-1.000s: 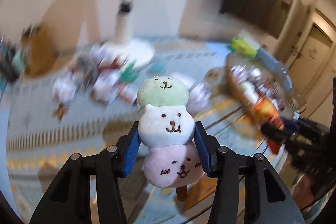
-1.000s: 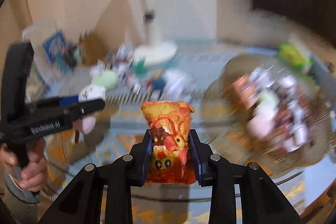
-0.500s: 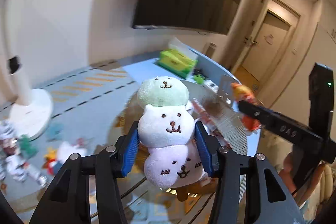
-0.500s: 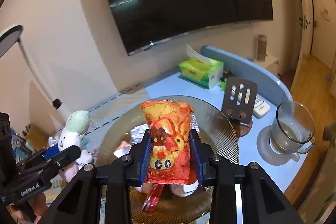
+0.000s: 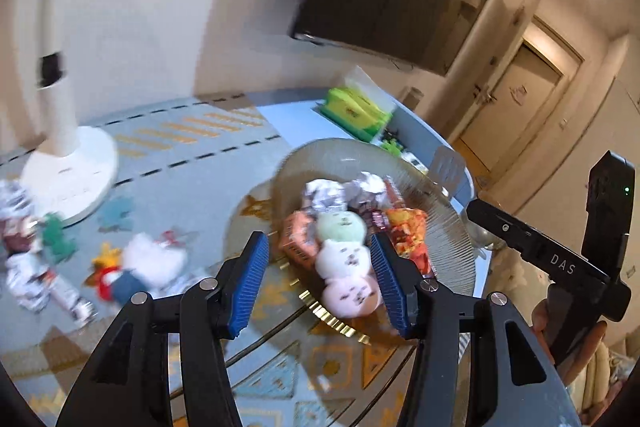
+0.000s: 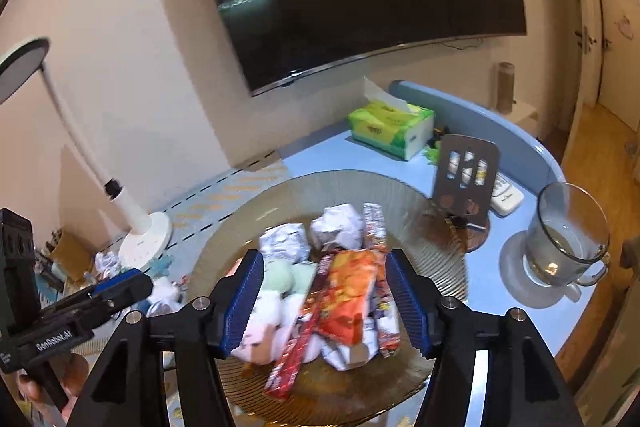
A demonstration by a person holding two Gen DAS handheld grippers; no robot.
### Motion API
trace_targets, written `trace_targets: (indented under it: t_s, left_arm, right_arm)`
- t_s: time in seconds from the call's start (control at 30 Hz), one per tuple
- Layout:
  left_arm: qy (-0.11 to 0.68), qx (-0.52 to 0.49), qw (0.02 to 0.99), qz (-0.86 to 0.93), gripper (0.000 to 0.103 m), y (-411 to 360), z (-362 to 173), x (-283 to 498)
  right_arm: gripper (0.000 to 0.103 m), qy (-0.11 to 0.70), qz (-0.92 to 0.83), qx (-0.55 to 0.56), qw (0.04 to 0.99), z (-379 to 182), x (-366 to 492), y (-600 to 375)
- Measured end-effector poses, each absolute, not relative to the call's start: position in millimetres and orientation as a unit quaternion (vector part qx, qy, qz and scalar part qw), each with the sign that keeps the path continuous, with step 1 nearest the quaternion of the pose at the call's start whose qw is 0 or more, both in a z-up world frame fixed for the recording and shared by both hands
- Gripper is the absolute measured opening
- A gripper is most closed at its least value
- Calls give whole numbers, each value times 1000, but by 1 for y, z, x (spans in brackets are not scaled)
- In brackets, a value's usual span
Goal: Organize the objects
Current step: 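Move both open tools back over the cluttered table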
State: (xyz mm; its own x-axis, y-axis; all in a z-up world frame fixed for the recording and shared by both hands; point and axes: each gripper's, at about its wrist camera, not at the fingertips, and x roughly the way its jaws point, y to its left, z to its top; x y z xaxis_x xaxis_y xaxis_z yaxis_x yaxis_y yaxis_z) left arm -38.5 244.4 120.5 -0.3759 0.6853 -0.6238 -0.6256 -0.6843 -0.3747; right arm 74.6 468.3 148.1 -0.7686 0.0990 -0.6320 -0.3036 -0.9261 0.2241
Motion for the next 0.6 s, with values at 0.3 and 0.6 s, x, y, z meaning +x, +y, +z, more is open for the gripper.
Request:
trace_targets:
  t_s: [0.3, 0.6]
  left_arm:
    - [-123, -378, 279, 874, 51, 92, 124, -31]
    - [-175, -438, 124, 873, 61, -43, 58, -39]
  right_arm:
    - [64, 108, 935, -338, 14, 148, 64, 375]
    - [64, 66, 907, -412, -62, 88, 43, 279]
